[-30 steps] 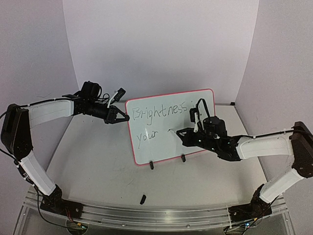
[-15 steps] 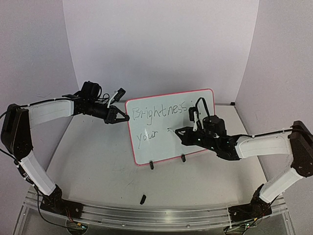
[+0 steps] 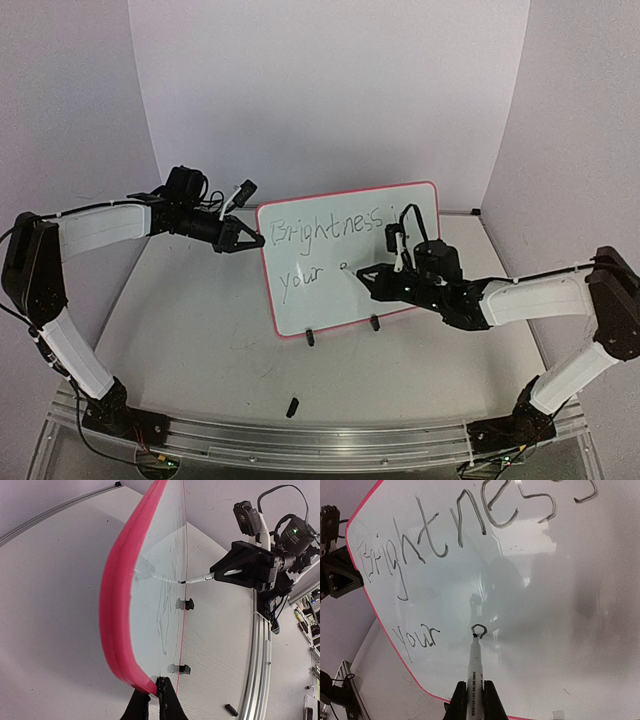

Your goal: Write a sentence on the whiteboard

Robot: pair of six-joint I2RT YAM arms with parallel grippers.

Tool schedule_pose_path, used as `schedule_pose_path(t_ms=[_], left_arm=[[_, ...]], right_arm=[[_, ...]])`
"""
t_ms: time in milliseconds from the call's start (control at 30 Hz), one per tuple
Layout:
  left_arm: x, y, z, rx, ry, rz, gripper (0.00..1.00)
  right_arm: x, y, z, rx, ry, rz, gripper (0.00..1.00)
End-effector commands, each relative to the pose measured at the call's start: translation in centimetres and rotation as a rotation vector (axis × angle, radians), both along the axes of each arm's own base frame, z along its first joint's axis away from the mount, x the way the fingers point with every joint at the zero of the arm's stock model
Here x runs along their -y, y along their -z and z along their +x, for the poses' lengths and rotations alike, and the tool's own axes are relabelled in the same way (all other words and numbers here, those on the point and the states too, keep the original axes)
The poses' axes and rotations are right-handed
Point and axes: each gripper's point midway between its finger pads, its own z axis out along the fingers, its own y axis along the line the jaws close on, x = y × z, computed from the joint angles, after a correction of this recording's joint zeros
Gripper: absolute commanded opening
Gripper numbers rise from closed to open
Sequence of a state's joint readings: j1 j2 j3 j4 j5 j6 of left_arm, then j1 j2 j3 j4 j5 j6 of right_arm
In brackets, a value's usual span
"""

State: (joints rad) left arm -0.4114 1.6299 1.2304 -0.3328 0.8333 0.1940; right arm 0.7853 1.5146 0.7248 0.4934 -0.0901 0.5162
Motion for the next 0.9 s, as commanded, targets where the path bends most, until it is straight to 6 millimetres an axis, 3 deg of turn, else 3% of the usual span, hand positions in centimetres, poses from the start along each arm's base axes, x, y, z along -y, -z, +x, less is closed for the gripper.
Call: schedule_pose_path(t_ms=[0,333,600,867], left_arm=[[-0.3,1.8,0.0,0.083,0.015,0.104,0.0],[-0.3,1.8,0.0,0.082,0.015,0.104,0.0],[-0.3,1.8,0.0,0.083,0.015,0.104,0.0],[-0.2,1.8,0.1,0.082,0.016,0.103,0.0]], right_arm=[[0.8,1.0,0.1,-0.027,0.033,-0.002,0.0],[1.8,0.8,0.0,-0.02,0.071,-0.014,0.0],[1.7,-1.1,0.3,0.019,0.072,-0.001,0.0],[1.8,-4.3,-0.1,0.078,0.056,0.061,0.0]])
